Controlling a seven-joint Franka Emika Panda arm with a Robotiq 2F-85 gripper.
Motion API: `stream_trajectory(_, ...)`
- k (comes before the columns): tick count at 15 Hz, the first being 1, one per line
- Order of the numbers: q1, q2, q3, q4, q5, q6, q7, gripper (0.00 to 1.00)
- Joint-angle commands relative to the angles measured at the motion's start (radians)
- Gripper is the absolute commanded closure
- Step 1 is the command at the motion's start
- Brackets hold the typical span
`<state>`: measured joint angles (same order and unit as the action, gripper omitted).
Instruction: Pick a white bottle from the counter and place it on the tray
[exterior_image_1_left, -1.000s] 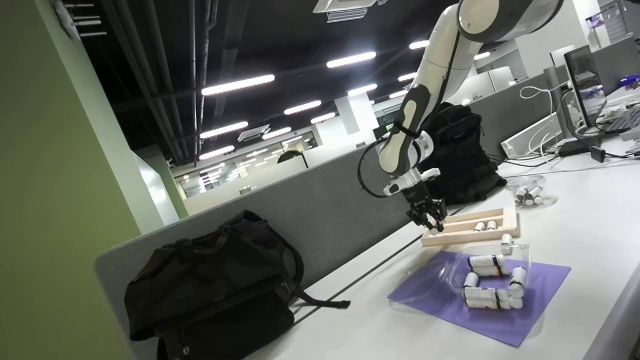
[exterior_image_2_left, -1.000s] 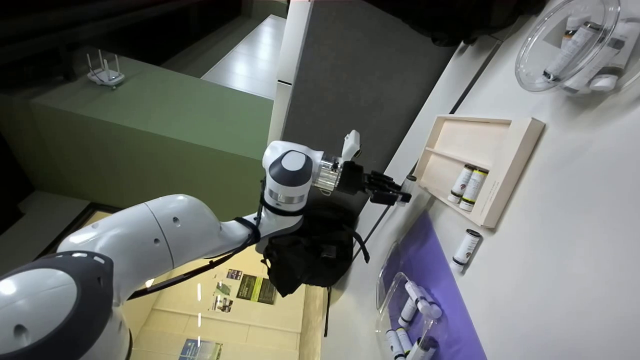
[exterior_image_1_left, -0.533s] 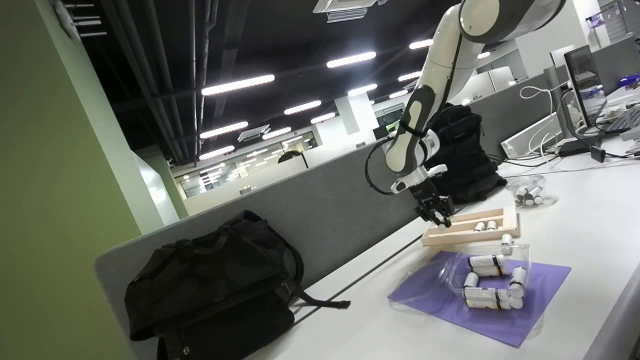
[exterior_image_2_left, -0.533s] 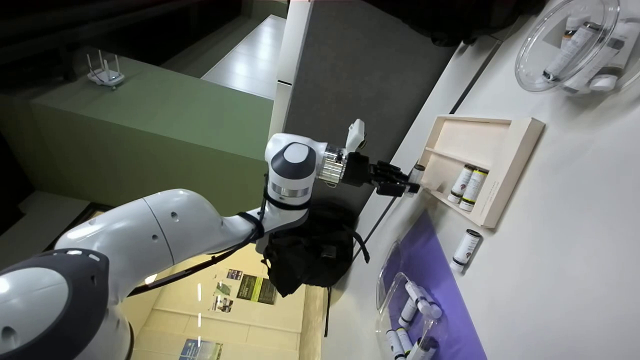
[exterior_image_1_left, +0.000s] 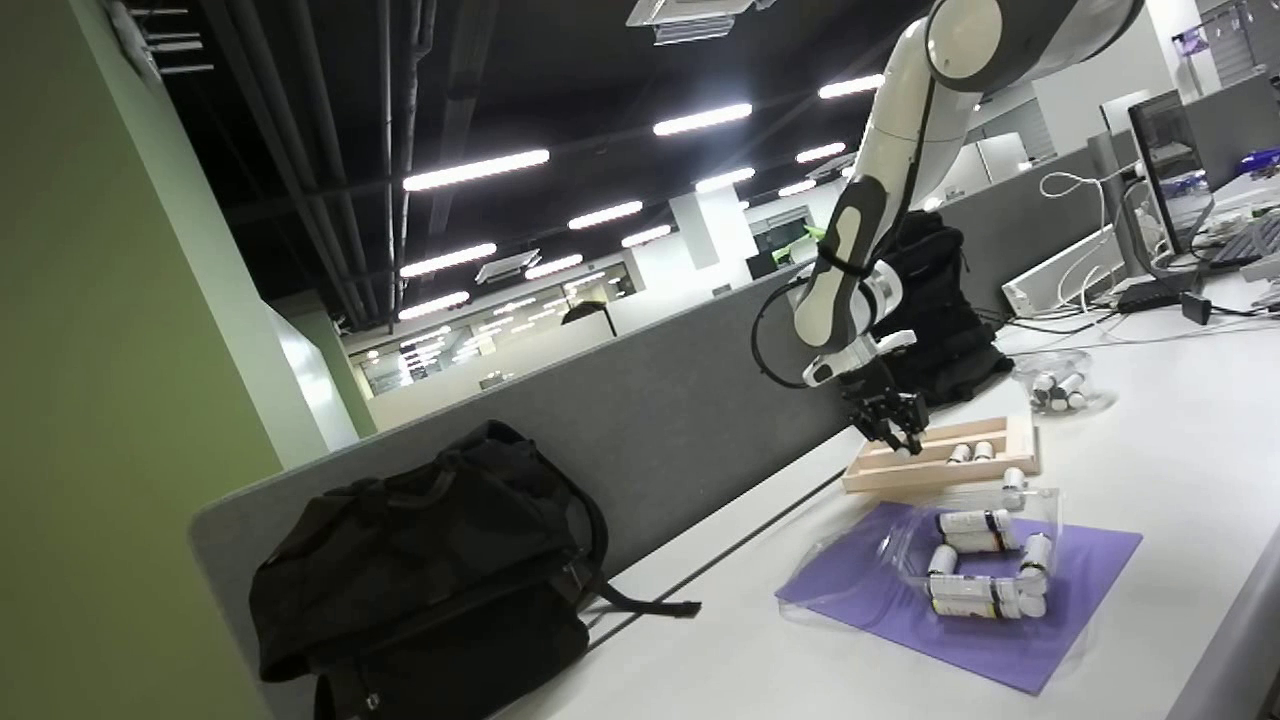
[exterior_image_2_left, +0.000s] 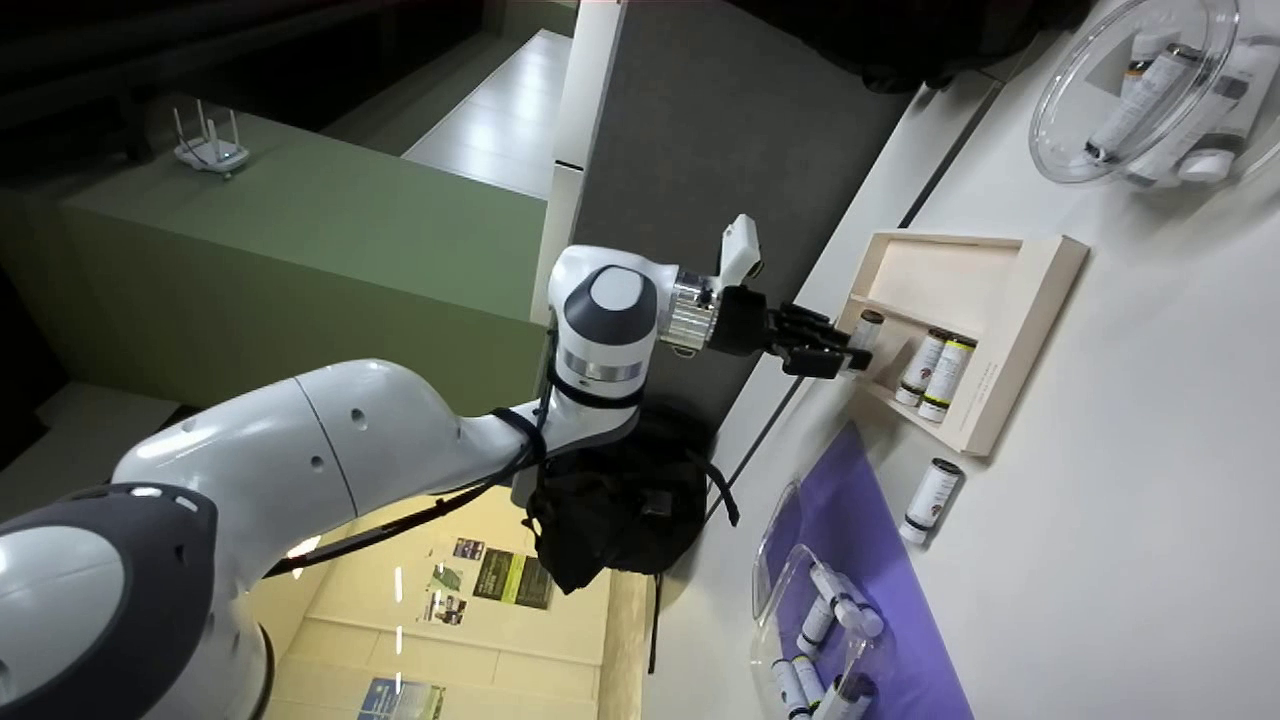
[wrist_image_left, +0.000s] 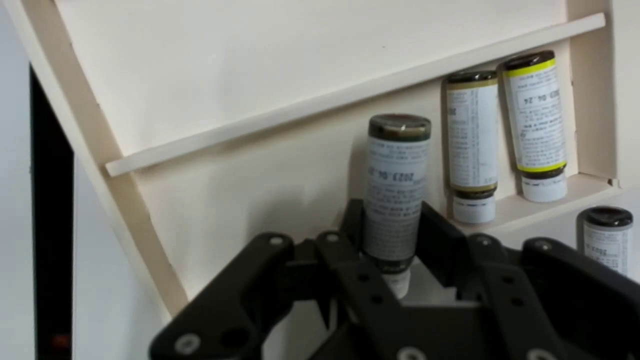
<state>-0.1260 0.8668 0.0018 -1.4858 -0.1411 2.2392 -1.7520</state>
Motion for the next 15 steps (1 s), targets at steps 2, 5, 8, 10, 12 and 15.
stream_trajectory(2,-0.020,0.004,0.006,-0.009,-0.012,-0.002,0.010,0.87)
stream_trajectory(5,-0.025,0.012,0.008,-0.003,-0.012,-0.008,0.004,0.87)
stream_trajectory(8,-0.034,0.017,0.017,0.002,-0.005,-0.025,-0.018,0.87)
stream_trajectory(10,-0.038,0.019,0.020,0.004,-0.003,-0.037,-0.033,0.87)
stream_trajectory(12,-0.040,0.021,0.020,0.005,-0.004,-0.042,-0.045,0.87)
stream_trajectory(15,-0.042,0.027,0.018,0.010,-0.003,-0.049,-0.058,0.87)
